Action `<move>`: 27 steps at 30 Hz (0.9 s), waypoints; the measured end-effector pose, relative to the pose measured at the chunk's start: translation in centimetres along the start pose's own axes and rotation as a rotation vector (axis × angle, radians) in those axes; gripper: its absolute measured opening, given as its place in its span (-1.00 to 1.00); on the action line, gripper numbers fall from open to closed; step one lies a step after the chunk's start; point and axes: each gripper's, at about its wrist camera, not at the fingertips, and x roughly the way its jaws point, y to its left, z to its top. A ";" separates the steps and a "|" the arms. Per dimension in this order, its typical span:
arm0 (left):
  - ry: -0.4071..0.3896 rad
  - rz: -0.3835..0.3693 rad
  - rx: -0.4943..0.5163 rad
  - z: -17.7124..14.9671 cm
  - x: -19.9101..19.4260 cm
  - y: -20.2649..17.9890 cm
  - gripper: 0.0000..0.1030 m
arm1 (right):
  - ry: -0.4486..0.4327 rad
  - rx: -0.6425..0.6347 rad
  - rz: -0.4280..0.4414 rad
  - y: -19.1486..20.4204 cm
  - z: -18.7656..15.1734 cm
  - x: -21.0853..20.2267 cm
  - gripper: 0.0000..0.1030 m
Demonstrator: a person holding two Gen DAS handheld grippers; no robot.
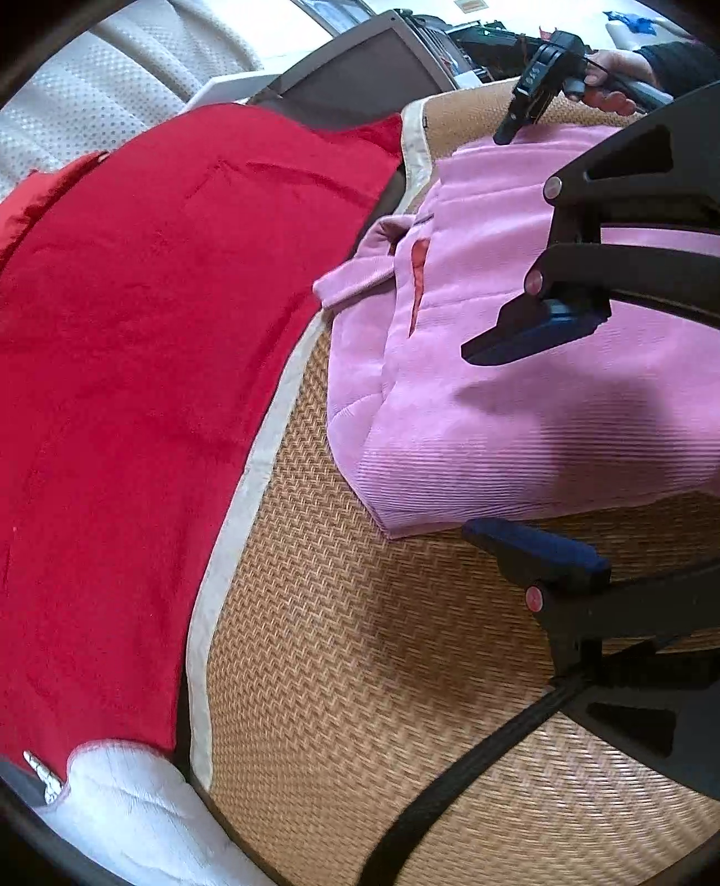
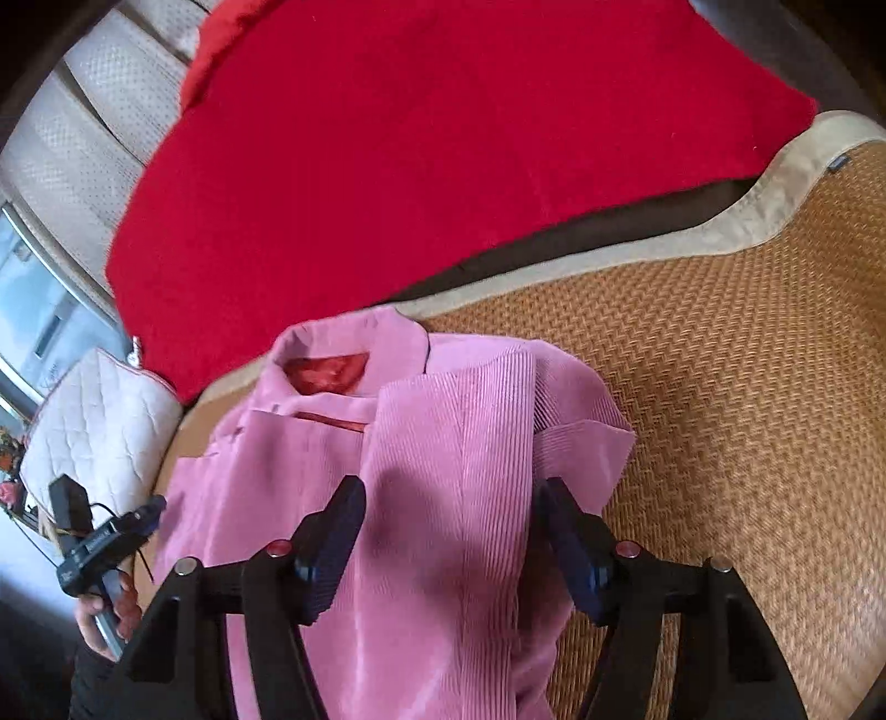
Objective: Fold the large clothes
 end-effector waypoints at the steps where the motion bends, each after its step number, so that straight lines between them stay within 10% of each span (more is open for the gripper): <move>1: 0.010 0.006 0.005 0.1 0.4 0.0 0.13 | 0.008 -0.012 -0.017 0.2 -0.1 0.2 -0.41; 8: 0.012 0.076 0.073 0.6 1.5 -0.4 -0.86 | 0.000 -0.057 -0.073 0.5 -0.4 -0.2 -0.81; 21: -0.253 0.068 0.269 3.4 -5.3 -6.7 -0.93 | -0.244 -0.074 -0.127 0.9 1.2 -8.2 -0.92; 27: -0.064 0.178 0.151 5.2 4.0 -3.5 -0.86 | -0.140 0.013 -0.148 -2.4 3.0 -1.9 -0.92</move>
